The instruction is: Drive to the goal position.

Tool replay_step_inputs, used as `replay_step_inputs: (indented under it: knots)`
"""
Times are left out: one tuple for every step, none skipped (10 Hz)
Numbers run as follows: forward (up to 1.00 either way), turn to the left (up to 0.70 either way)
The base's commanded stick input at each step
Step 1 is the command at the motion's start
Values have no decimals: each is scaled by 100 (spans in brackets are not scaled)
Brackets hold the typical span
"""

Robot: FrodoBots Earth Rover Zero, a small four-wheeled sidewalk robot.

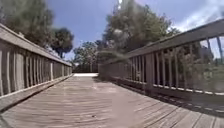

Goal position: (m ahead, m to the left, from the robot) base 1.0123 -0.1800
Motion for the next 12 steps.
replay_step_inputs:
  knots:
    - [0,-50]
    - [0,-50]
    - [0,-50]
    - [0,-50]
    - [0,-50]
    - [0,-50]
    - [0,-50]
    - [0,-50]
    - [0,-50]
    - [0,-50]
    - [0,-50]
    - [0,-50]
